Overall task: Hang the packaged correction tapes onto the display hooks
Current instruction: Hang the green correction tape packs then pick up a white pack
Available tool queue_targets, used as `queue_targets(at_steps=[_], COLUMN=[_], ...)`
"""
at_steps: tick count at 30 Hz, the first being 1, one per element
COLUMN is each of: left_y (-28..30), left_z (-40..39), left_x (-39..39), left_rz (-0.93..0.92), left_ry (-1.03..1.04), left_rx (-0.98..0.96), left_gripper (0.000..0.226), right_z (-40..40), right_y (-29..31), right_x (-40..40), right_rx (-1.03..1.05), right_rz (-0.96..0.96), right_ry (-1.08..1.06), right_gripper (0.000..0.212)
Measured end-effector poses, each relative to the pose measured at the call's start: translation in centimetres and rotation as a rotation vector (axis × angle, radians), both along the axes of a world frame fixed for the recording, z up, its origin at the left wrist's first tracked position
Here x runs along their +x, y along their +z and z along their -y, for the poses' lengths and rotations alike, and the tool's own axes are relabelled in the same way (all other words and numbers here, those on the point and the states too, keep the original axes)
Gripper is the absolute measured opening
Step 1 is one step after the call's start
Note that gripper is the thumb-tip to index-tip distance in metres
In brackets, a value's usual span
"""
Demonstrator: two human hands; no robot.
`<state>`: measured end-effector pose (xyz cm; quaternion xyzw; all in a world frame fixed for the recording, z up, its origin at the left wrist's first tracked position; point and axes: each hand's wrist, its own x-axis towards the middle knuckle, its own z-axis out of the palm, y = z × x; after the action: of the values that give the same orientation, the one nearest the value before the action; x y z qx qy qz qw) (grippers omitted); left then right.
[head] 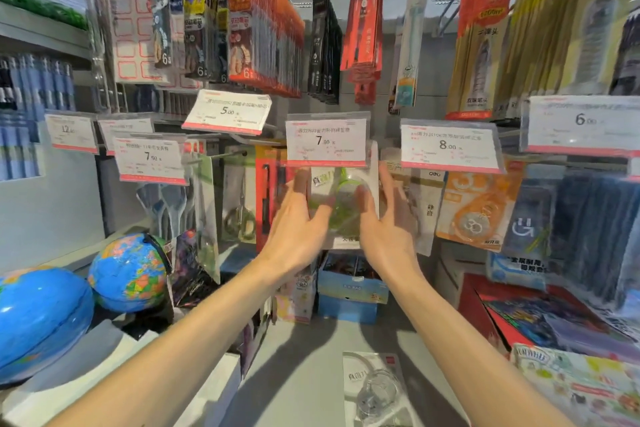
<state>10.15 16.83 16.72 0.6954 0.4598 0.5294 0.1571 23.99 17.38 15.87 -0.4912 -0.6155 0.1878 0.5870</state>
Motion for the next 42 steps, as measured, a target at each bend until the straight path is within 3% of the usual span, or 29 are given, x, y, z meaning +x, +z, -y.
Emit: queue_targets(at_steps=[9, 13, 16, 21, 26, 34, 38, 42], left_y=[-1.0, -1.2, -1.3, -1.6, -1.7, -4.6, -6.6, -9.8], left_z=[-4.5, -6.8, -8.2, -8.7, -7.5, -2.7, 0.5, 3.0], left_x=[-2.5, -2.8, -2.8, -2.5, -3.6, -5.6, -5.5, -4.4], left_rz=[-0.094, -0.024, -0.027, -0.019, 0.06, 0.195, 0.344, 0.356], left_ry=[-0.075, -0.16, -0.161, -0.158, -0.216, -0.201, -0.205, -0.206], left_rx=[-0.133, 0.047, 0.148, 0.192, 0.055, -0.068, -0.157, -0.285], left_gripper=[0.07, 0.067, 0.066, 0.061, 0.063, 0.034, 0.025, 0.024], right_z=[-2.0, -3.8, -5.2, -6.2, -4.5, 0.5, 4.1, 6.2], right_y=[-0.8, -1.0, -0.9, -0.9, -1.4, -3.5, -5.4, -9.7], right_x=[-0.8, -1.4, -1.6, -1.6, -0.9, 1.6, 3.6, 5.5], right_rx=[0.039, 0.144, 0.192, 0.173, 0.088, 0.061, 0.032, -0.066], right_rz=[-0.054, -0.052, -0.042, -0.074, -0.111, -0.338, -0.398, -0.35], right_ry=[-0.045, -0.057, -0.085, -0.152, -0.087, -0.078, -0.085, -0.149], right_gripper=[0.059, 0.058, 0.044, 0.045, 0.055, 0.021, 0.015, 0.014])
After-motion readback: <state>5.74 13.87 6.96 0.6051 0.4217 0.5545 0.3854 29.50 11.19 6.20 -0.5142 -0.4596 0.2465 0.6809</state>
